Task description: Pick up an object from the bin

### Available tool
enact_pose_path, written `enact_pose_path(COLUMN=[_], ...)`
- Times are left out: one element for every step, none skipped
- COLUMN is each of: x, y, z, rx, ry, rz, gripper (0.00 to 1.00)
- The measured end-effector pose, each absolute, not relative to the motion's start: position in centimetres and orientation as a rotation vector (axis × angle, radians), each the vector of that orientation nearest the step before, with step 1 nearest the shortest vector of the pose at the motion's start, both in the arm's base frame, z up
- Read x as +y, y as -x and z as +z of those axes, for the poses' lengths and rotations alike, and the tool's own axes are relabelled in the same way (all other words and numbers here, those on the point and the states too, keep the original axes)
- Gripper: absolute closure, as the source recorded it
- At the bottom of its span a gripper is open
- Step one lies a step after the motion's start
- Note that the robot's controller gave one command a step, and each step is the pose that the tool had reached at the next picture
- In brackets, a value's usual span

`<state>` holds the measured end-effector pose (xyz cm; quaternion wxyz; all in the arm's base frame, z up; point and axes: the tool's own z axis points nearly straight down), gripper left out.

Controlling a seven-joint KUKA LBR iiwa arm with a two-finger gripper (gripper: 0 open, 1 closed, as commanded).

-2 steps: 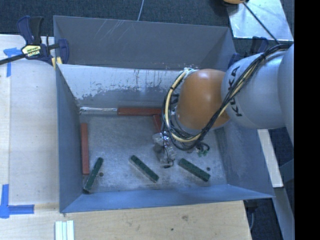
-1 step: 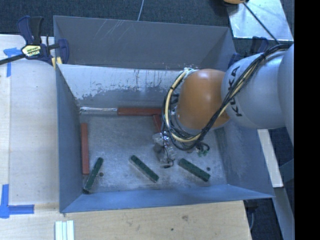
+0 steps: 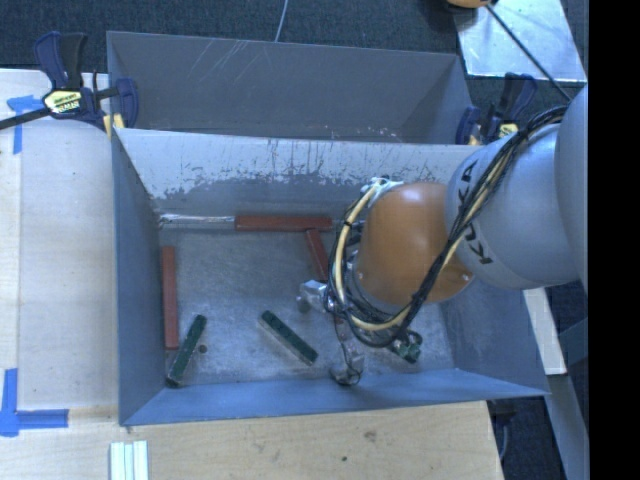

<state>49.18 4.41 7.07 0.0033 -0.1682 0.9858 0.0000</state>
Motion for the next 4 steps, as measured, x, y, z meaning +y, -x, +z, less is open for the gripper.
enact_pose_path(x=[4.4,9.5,11.3,11.3], y=[-49.2,-49.4,-49.0,-48.9], z=[7.1,7.4,7.9,7.9], rx=[3.09,3.069,3.116,3.116], ry=[0.527,0.657,0.393,0.393], rz=[0.0,-0.001,0.0,0.0], gripper=[0.0,0.0,1.0,1.0])
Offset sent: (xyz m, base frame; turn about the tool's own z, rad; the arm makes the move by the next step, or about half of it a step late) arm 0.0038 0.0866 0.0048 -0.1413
